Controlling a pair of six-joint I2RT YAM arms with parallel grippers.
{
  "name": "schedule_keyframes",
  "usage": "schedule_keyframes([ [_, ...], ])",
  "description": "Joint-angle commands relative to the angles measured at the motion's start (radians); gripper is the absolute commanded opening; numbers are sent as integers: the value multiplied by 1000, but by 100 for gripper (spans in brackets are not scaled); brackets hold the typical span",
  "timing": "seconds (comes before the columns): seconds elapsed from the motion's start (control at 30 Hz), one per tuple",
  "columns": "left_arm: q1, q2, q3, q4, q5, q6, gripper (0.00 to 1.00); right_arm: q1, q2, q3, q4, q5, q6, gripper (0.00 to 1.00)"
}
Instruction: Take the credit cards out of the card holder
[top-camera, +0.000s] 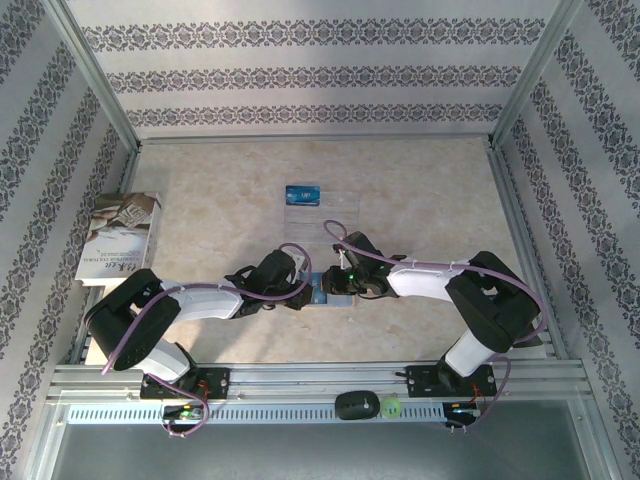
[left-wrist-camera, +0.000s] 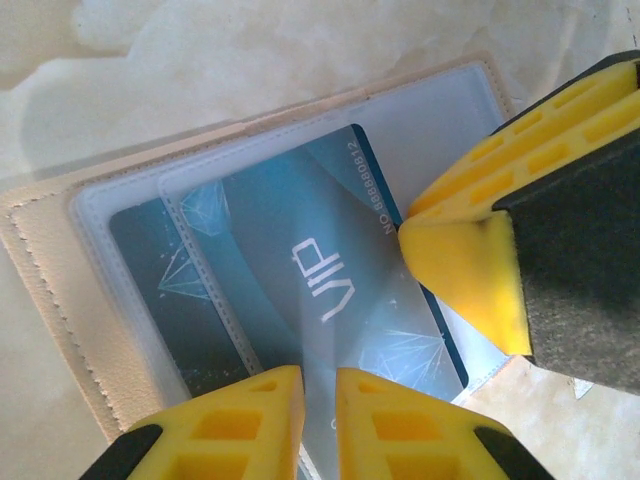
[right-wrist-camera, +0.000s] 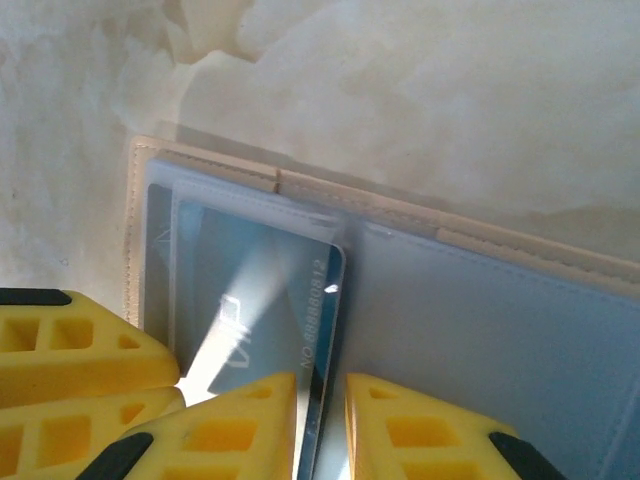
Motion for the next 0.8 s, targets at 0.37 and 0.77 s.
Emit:
schedule_keyframes([
  [0.37,24,31,-29,-67,-5,-4,19,-15,55,-19,62,-64,40,6],
  [0.77,48,-4,-60,-79,-14,-7,17,-22,-52,-75,-45,143,32,0],
])
